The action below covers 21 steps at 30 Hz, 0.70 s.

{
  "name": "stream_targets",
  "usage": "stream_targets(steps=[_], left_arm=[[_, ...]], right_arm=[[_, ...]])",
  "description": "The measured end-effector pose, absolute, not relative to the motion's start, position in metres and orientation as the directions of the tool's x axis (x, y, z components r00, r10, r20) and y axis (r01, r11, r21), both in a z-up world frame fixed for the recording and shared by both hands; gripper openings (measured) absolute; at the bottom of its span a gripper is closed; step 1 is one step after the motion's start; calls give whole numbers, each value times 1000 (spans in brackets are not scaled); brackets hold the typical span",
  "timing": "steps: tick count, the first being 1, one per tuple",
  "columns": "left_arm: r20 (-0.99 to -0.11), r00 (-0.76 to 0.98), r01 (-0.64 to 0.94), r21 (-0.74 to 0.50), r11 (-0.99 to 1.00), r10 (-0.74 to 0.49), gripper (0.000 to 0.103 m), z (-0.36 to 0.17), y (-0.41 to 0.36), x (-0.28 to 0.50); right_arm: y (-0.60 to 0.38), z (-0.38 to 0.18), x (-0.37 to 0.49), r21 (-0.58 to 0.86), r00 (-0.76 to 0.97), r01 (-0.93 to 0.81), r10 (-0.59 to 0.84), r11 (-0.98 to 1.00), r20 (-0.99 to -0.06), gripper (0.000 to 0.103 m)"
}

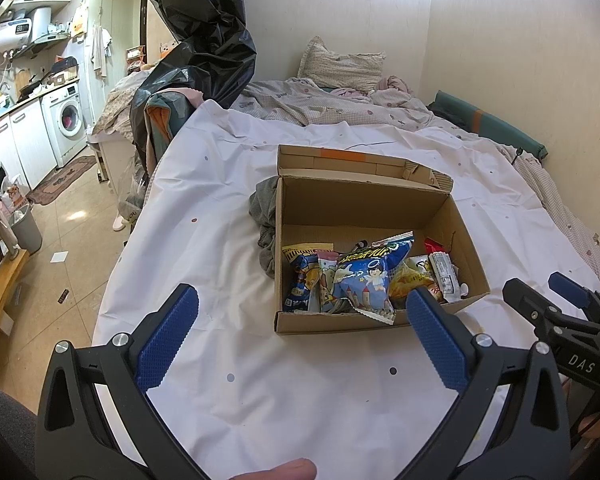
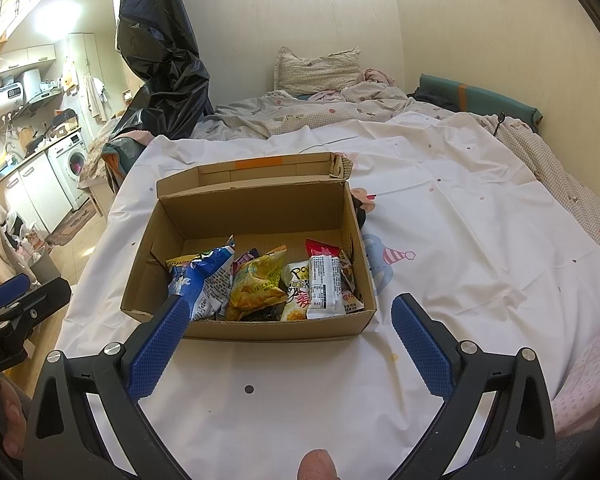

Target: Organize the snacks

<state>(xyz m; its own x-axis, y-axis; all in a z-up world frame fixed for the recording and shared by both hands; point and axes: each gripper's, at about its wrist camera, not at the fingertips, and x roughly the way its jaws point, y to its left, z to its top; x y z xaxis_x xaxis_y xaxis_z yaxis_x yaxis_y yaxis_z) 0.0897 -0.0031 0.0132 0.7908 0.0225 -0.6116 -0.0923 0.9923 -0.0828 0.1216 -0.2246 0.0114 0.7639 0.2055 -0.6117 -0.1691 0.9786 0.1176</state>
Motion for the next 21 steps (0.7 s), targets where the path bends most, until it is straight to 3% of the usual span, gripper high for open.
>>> stream_targets(steps=[21], left_arm=[[-615,788,-93,-83,992,23,103,11,-3,89]], right_arm=[[-225,12,122,117,765,-170,206,978,-610,103]])
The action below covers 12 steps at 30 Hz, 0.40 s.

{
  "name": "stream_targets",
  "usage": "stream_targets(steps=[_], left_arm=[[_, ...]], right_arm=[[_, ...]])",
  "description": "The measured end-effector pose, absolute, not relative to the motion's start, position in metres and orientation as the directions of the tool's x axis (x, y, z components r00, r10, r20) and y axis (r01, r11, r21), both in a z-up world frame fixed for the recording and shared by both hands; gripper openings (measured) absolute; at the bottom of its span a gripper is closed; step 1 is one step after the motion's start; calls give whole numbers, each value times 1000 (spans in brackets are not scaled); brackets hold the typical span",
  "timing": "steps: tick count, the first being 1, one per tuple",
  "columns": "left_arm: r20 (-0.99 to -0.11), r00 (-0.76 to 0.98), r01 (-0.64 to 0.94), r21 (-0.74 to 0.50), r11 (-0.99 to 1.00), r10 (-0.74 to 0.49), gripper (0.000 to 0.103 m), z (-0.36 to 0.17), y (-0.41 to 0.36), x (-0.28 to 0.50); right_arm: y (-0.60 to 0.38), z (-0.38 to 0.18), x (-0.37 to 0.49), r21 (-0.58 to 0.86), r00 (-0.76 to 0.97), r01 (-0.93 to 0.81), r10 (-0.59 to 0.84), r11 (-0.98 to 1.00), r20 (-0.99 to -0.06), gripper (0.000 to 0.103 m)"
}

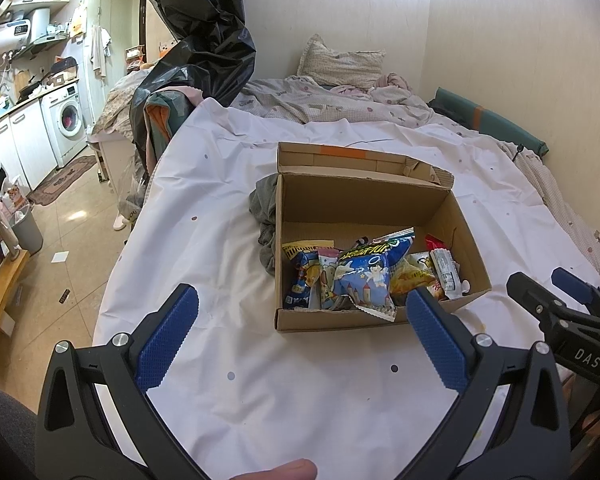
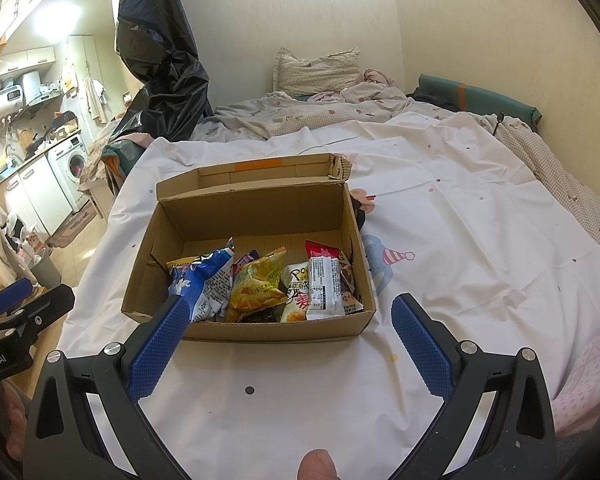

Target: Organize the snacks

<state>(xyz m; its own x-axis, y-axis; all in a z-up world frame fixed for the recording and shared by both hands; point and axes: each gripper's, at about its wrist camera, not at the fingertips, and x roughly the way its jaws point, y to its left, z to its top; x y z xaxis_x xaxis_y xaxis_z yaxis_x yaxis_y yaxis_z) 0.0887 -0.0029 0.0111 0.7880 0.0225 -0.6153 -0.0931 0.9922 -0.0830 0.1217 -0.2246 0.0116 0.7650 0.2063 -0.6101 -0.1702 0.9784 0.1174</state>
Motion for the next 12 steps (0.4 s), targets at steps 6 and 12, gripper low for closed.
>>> stream_targets(steps=[6,12], left_arm=[[-622,783,-92,-81,993,22,103,7,-3,87],[-620,784,-87,-77,993,20,103,8,-3,86]], right_arm=[[-225,11,122,118,765,-170,207,978,-610,103],[-222,15,120,126,762,-173,214,977,-611,103]])
